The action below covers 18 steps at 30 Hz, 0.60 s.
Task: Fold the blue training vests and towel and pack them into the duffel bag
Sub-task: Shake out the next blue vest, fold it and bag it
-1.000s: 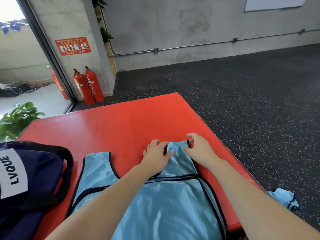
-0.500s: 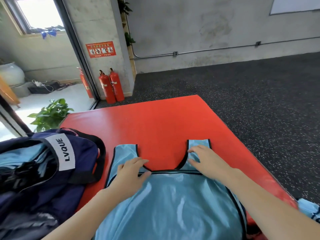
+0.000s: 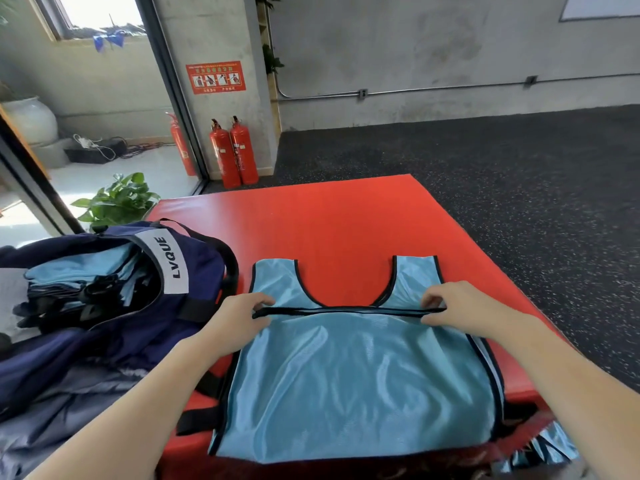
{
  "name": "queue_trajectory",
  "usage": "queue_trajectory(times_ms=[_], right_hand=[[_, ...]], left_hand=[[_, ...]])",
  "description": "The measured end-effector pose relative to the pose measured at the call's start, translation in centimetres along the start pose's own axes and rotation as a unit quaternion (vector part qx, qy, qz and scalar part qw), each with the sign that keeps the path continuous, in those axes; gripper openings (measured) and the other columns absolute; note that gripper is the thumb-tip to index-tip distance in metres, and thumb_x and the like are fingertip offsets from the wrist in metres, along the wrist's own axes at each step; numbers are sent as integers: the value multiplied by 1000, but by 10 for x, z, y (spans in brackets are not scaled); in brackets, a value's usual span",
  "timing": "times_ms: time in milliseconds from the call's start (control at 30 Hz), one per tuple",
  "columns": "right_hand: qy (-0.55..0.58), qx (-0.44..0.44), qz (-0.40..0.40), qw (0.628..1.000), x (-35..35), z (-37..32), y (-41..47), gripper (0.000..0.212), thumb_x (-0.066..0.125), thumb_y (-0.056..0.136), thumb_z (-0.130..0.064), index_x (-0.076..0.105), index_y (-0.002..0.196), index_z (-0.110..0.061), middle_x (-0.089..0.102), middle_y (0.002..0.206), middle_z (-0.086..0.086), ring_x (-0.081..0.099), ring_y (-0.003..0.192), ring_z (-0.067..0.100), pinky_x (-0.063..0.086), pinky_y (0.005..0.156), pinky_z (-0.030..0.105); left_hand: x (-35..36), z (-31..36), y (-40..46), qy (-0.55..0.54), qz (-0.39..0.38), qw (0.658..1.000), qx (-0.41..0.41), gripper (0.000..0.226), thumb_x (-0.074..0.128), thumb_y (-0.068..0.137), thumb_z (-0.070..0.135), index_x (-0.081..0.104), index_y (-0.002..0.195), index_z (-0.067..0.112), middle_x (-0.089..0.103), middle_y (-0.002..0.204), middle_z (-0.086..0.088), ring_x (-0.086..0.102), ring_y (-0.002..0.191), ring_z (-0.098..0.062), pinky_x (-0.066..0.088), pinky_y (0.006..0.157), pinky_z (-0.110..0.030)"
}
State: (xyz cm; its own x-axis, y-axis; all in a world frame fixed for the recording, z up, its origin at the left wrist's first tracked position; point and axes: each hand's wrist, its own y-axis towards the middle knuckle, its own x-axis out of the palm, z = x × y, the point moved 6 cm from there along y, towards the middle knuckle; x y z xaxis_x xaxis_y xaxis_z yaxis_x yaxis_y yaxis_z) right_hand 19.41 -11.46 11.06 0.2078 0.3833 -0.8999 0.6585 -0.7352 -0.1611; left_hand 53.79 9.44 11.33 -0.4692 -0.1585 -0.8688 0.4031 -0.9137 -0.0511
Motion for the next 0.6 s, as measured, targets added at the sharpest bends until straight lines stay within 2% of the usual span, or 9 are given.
queue_trajectory(times_ms=[67, 167, 233, 367, 500, 600], right_hand=[[-10, 13, -8, 1000, -2, 4, -3, 21, 80, 80, -36, 71, 99, -31, 69, 97, -14, 64, 94, 6, 53, 86, 31], [-2, 27, -8, 1000, -7, 10, -7, 9, 80, 81, -32, 72, 85, -34, 68, 84, -13, 62, 79, 7, 51, 71, 26], [21, 21, 6, 1000, -15, 13, -10, 12, 80, 81, -31, 71, 76, -37, 67, 76, -12, 59, 72, 7, 46, 69, 26], [153, 16, 53, 987, -42, 15, -16, 10, 85, 80, -28, 77, 83, -33, 75, 83, -8, 69, 83, 15, 52, 86, 33], [227, 2, 113, 967, -65, 7, -8, 10, 83, 81, -25, 78, 87, -31, 76, 86, -8, 70, 86, 10, 50, 86, 26], [239, 11, 182, 954, -72, 1, 12, 9, 80, 85, -20, 78, 91, -27, 76, 87, -13, 68, 87, 3, 48, 83, 21]], left_hand=[[-2, -1, -1, -5, 2, 1000, -5, 20, 71, 87, 16, 70, 100, 32, 70, 88, 10, 65, 73, -5, 45, 63, -8], [-6, 0, -2, -4, 8, 1000, -5, 19, 71, 87, 18, 66, 84, 35, 68, 72, 9, 64, 66, -1, 44, 58, -10], [-13, 2, -3, -2, 17, 1000, -3, 17, 72, 88, 20, 67, 83, 35, 69, 74, 10, 63, 70, -3, 42, 60, -9], [-39, 8, -4, -30, 76, 997, -8, 12, 73, 86, 18, 72, 90, 29, 67, 81, 12, 61, 81, -2, 37, 65, -5], [-63, 15, 8, -96, 147, 984, -14, 13, 73, 86, 15, 72, 92, 26, 68, 85, 11, 61, 80, -4, 37, 67, -7], [-67, 16, 28, -127, 200, 971, -24, 13, 71, 88, 14, 69, 98, 22, 65, 86, 9, 58, 79, -5, 37, 67, -9]])
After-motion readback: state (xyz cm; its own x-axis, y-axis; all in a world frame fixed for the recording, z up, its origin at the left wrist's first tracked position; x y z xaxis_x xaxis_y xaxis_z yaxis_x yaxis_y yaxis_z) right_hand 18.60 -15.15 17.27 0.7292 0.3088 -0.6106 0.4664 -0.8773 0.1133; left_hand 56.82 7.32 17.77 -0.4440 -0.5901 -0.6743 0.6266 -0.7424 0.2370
